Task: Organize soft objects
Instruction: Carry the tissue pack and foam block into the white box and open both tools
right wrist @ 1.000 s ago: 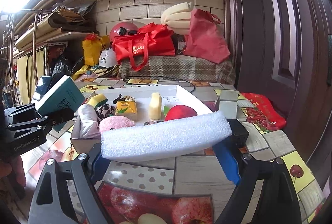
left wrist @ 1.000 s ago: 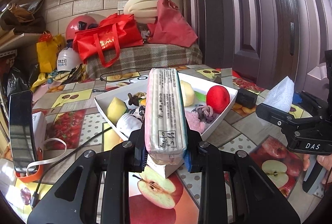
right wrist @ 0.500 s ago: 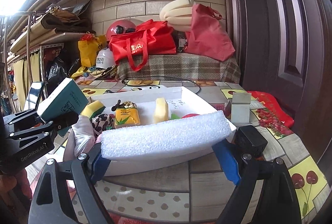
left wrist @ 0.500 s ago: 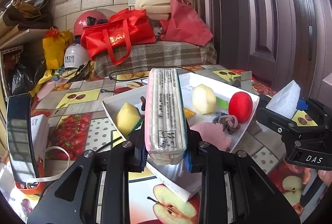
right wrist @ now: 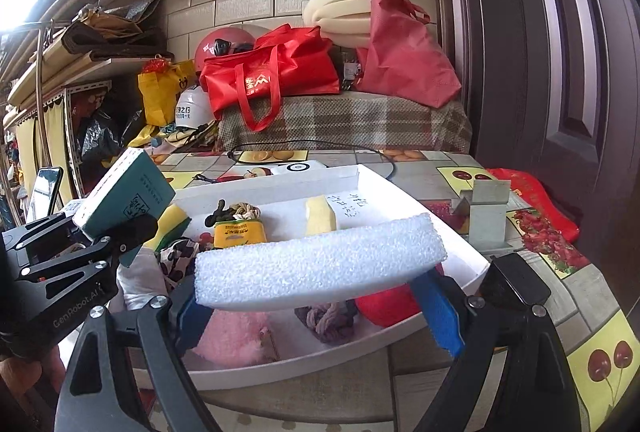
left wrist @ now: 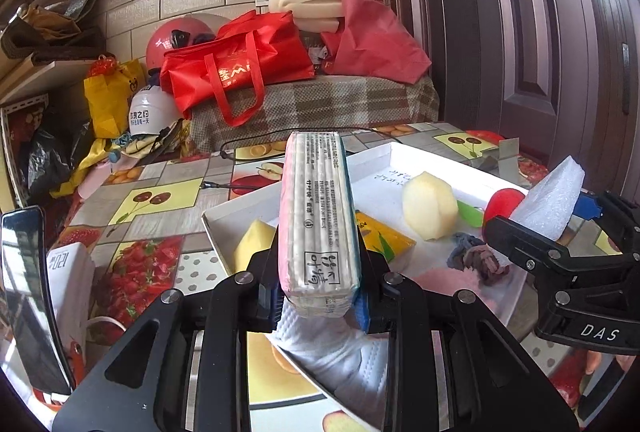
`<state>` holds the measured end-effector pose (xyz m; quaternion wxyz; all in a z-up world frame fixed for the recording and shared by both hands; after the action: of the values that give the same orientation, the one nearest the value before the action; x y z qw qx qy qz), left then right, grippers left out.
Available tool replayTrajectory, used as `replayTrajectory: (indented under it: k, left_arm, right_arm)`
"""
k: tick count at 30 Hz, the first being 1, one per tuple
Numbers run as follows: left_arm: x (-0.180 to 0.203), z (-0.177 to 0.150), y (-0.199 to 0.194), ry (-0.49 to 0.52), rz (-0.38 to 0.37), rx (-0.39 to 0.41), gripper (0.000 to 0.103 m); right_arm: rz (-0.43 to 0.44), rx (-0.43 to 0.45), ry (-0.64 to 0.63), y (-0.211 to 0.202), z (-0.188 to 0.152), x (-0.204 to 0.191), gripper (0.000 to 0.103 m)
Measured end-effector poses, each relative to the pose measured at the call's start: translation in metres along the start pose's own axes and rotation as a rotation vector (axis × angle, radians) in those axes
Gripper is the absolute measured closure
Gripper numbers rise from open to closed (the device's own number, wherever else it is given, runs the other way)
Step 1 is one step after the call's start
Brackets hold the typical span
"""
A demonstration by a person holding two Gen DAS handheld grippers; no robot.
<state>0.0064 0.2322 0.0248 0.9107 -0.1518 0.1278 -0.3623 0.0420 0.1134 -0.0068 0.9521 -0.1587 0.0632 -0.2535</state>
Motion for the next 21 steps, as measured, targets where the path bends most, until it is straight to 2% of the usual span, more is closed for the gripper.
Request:
replayTrajectory:
  k: [11, 16, 21]
  left_arm:
    - [-0.007, 0.011, 0.046, -0.009, 0.052, -0.055, 0.077]
    - [-0.004, 0.014, 0.055, 0.017, 0.062, -0.063, 0.077]
    - [0.000, 0.012, 0.066, 0.042, 0.051, -0.111, 0.077]
  right_arm:
    - [-0.040, -0.036, 0.030, 0.045, 0.015, 0.004, 0.014]
    - [-0.068, -0.048, 0.023, 0.059, 0.019, 0.004, 0.014]
    - [-0.080, -0.069, 0.031, 0.065, 0.019, 0.007, 0.014]
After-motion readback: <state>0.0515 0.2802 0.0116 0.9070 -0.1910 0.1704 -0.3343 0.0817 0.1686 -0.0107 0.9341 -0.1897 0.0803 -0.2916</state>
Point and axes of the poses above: each gripper's, at about its wrist camera, not at the fingertips, and y roughly the way its jaws point, x to its right, z to its top, the point moved 6 cm from there along y, roughly the way its jaws point, and after that the axes turned 8 degrees about z, right-handed, at the moved point
